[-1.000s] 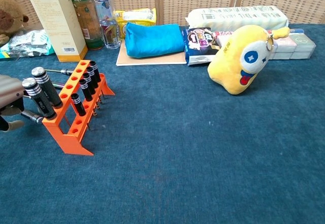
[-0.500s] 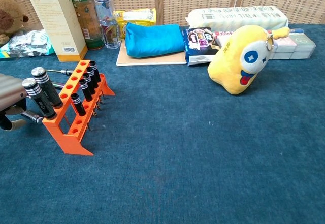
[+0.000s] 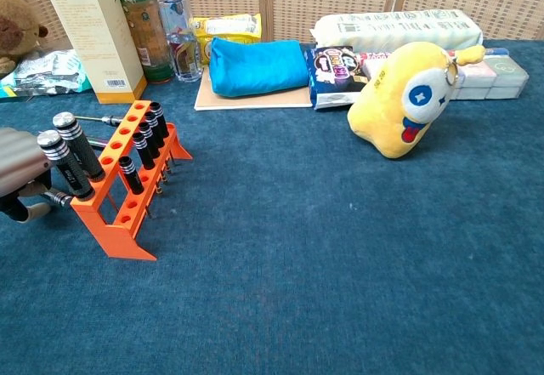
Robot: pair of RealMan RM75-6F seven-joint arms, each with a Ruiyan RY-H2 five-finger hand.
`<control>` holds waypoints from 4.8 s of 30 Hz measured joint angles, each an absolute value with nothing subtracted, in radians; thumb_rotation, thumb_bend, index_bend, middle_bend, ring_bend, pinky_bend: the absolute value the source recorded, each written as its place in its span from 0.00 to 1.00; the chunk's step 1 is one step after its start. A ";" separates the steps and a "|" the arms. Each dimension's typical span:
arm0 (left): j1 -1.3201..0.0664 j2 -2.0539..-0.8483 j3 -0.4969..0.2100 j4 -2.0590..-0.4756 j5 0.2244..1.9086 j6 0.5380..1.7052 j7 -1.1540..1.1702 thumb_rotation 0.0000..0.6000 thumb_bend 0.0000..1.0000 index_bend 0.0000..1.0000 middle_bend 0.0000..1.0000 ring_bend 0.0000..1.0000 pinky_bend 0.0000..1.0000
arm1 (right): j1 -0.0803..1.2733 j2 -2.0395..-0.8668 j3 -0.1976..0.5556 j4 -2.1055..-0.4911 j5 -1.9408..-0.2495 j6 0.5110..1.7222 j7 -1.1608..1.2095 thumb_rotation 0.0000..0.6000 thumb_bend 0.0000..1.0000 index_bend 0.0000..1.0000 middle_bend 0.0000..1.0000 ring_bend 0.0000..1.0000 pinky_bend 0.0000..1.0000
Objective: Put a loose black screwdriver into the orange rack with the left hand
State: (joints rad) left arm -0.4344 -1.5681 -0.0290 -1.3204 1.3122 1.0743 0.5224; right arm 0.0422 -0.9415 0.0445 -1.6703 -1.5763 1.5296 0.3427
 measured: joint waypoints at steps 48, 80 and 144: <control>-0.349 -1.168 -0.027 -1.773 1.454 1.304 0.323 1.00 0.41 0.52 1.00 1.00 1.00 | 0.048 -0.940 0.030 -1.682 -1.591 1.520 0.337 1.00 0.00 0.12 0.00 0.00 0.00; -0.424 -0.583 -0.057 -2.024 1.537 1.064 -0.569 1.00 0.41 0.52 1.00 1.00 1.00 | 0.061 -0.971 0.016 -1.703 -1.593 1.483 0.238 1.00 0.00 0.12 0.00 0.00 0.00; -0.783 -0.514 -0.207 -2.052 1.542 0.481 -0.965 1.00 0.41 0.52 1.00 1.00 1.00 | 0.077 -0.970 0.031 -1.700 -1.539 1.450 0.238 1.00 0.00 0.12 0.00 0.00 0.00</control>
State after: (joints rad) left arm -0.7828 -0.5141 -0.2074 -2.0519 1.5419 0.4806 -0.9648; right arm 0.0774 -0.9703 0.0310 -1.7001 -1.5387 1.4497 0.2382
